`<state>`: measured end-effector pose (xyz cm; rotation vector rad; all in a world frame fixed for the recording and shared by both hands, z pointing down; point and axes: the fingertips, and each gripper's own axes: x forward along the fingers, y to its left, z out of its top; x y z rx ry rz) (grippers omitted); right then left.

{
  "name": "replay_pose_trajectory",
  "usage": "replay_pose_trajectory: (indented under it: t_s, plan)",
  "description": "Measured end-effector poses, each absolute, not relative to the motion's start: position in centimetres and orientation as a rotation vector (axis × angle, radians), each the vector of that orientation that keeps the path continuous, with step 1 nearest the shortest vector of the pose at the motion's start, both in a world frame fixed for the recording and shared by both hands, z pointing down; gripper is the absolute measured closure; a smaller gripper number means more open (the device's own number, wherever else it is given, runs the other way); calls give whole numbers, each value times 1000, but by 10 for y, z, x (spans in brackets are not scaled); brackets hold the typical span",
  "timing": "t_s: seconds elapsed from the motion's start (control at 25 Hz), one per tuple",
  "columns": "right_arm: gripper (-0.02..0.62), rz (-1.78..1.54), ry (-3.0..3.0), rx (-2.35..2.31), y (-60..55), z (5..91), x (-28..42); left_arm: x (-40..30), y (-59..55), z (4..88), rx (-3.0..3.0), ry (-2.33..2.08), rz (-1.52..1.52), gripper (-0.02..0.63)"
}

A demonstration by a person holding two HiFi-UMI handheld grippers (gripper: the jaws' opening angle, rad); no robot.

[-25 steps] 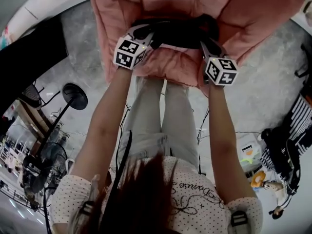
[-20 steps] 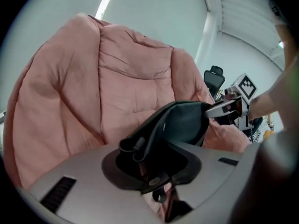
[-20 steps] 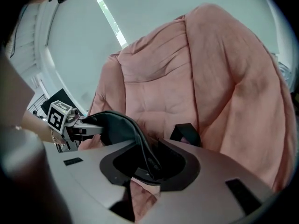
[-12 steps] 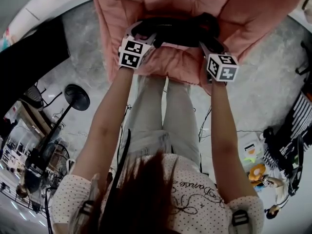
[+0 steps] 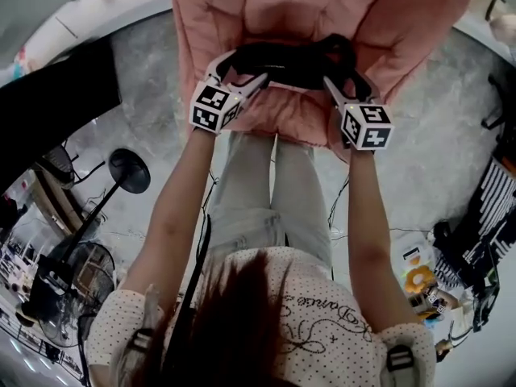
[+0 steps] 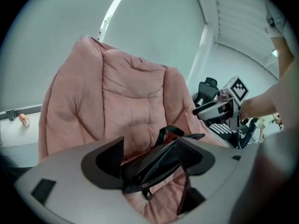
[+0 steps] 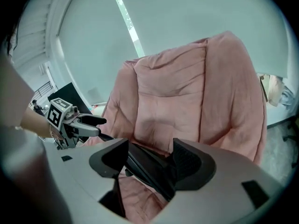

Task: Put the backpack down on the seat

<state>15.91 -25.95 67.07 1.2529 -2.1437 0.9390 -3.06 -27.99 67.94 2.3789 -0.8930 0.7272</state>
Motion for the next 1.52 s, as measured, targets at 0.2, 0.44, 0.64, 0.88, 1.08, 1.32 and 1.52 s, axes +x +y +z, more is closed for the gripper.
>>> replay_pose_trajectory:
  t_s: [0.2, 0.44, 0.64, 0.88, 1.08, 1.32, 1.52]
  plan:
    - [295, 882, -2191, 1275, -264, 636, 156, -29, -282, 643, 2421, -920, 656, 265]
    - [347, 735, -2255, 1312, -274, 588, 157, -16, -280, 600, 2478, -880, 569, 326]
    - [463, 685, -2327, 1340, -272, 541, 153, -16, -277, 561, 2520, -953, 551, 503]
    - [583, 561, -2382, 1394, -269, 492, 148, -13, -277, 520, 2607, -1029, 557, 598]
    - [584, 481, -2422, 1427, -266, 459, 144, -14, -278, 494, 2624, -1105, 520, 601]
    - [584, 384, -2466, 1479, -268, 419, 143, -14, -280, 461, 2651, -1133, 429, 601]
    - [584, 327, -2528, 1534, -264, 379, 145, -17, -280, 425, 2695, -1176, 382, 601]
